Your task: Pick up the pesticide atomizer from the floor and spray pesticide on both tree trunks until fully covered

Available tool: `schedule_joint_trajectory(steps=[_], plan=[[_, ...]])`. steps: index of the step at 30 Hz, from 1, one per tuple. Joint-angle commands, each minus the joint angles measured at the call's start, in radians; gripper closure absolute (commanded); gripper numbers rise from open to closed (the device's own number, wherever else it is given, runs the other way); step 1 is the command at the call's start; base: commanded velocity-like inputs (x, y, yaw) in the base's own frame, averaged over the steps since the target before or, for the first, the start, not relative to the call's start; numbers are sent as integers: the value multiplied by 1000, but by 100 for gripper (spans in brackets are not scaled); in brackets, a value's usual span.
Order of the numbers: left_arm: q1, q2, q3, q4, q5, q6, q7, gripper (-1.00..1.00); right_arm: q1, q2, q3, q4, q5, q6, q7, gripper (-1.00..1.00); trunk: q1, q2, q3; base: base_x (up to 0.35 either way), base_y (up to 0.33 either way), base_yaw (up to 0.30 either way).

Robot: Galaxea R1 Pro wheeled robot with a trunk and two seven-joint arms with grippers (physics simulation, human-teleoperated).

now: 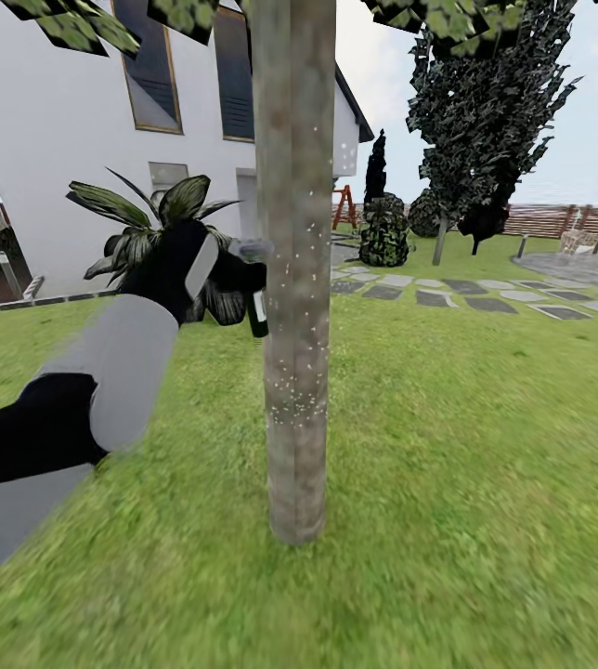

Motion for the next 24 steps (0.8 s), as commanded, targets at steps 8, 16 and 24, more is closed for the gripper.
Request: schedule_joint_trajectory(steps=[8, 16, 24], plan=[[-158, 0, 1, 91, 0, 2, -1, 100, 0, 0, 0, 0, 0, 0, 0, -100, 0, 0, 0, 0, 0, 0], [-307, 0, 1, 167, 0, 2, 0, 100, 0, 1, 0, 1, 0, 0, 0, -100, 0, 0, 0, 0, 0, 0], [-398, 0, 2, 170, 0, 3, 0, 100, 0, 1, 0, 3, 0, 0, 0, -100, 0, 0, 0, 0, 0, 0]])
